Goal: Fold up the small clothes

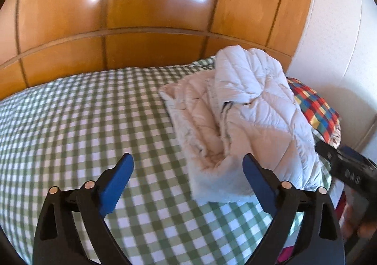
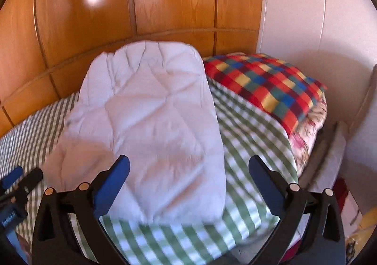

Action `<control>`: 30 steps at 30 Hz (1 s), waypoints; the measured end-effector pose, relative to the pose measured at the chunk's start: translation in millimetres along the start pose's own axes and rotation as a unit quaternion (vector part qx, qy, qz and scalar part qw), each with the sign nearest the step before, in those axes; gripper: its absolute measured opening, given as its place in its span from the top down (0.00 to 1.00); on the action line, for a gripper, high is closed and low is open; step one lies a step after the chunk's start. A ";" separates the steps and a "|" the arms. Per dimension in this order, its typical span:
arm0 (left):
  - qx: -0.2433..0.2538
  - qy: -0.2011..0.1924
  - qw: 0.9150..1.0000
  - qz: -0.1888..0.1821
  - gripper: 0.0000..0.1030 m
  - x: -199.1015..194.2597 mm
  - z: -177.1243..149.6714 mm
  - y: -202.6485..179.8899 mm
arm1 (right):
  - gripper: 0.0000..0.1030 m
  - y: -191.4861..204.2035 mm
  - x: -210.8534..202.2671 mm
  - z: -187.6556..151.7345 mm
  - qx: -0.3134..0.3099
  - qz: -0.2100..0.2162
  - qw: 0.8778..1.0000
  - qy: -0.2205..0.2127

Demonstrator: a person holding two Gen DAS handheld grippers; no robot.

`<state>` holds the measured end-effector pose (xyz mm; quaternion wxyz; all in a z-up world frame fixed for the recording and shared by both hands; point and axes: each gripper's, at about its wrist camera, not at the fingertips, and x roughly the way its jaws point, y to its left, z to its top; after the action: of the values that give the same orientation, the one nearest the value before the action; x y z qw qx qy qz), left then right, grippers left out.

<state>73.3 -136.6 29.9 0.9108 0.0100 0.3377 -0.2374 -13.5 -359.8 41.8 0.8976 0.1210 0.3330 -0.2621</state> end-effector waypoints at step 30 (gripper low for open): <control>0.016 -0.044 0.996 0.071 0.04 -70.5 -39.2 -14.3 | 0.02 19.6 -69.0 -49.4 0.000 0.010 0.999 -0.052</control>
<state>-3.4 -112.3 45.5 0.9391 0.0379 0.2915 -0.1780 -73.3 -297.2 51.2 0.9164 0.1104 0.2848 -0.2589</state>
